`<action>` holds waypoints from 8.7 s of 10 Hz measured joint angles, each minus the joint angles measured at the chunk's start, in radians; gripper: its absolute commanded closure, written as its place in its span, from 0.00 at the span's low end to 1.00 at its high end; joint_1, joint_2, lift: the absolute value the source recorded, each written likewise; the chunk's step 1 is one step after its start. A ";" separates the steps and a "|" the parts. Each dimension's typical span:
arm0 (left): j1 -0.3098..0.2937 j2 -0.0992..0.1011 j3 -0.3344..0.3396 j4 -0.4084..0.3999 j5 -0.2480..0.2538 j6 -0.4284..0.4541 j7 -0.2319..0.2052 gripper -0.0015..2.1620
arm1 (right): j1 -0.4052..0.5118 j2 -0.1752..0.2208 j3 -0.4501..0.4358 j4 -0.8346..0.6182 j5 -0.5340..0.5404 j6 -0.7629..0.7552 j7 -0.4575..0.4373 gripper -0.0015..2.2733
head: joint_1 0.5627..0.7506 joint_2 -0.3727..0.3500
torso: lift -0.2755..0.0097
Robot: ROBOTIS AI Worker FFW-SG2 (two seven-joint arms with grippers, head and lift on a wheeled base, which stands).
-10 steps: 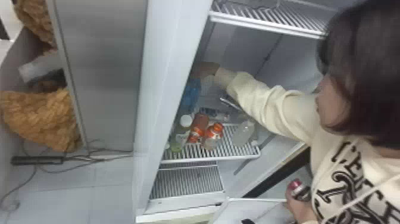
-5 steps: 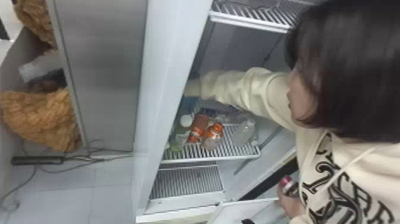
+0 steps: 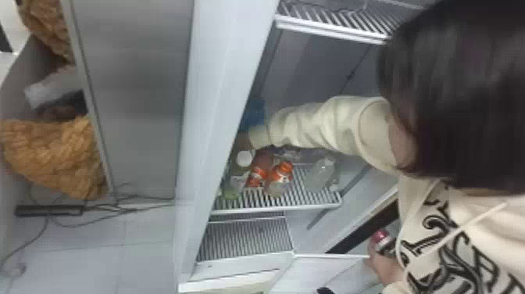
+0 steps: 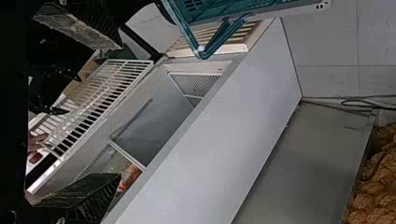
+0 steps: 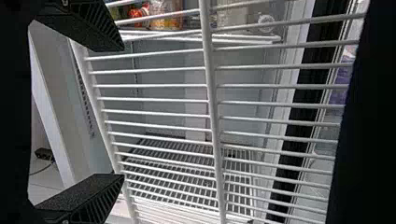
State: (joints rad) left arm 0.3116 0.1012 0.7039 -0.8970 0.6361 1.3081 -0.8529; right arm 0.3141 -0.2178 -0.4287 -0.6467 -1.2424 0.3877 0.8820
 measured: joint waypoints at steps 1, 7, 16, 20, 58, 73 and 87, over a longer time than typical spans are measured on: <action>0.000 0.000 0.000 0.000 0.000 0.000 0.000 0.00 | 0.000 0.000 0.000 0.000 0.000 0.000 0.000 0.00 | 0.70 0.03 | 0.97; 0.000 0.000 0.000 0.000 0.000 0.000 0.000 0.00 | 0.000 0.000 0.000 0.000 0.000 0.000 0.000 0.00 | 0.70 0.03 | 0.97; 0.000 0.000 0.000 0.000 0.000 0.000 0.000 0.00 | 0.000 0.000 0.000 0.000 0.000 0.000 0.000 0.00 | 0.70 0.03 | 0.97; 0.000 0.000 0.000 0.000 0.000 0.000 0.000 0.00 | 0.000 0.000 0.000 0.000 0.000 0.000 0.000 0.00 | 0.70 0.03 | 0.97; 0.000 0.000 0.000 0.000 0.000 0.000 0.000 0.00 | 0.000 0.000 0.000 0.000 0.000 0.000 0.000 0.00 | 0.70 0.03 | 0.97; 0.000 0.000 0.000 0.000 0.000 0.000 0.000 0.00 | 0.000 0.000 0.000 0.000 0.000 0.000 0.000 0.00 | 0.70 0.03 | 0.97; 0.000 0.000 0.000 0.000 0.000 0.000 0.000 0.00 | 0.000 0.000 0.000 0.000 0.000 0.000 0.000 0.00 | 0.70 0.03 | 0.97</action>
State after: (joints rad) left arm 0.3116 0.1012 0.7039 -0.8970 0.6361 1.3081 -0.8529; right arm 0.3141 -0.2178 -0.4287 -0.6467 -1.2424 0.3877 0.8820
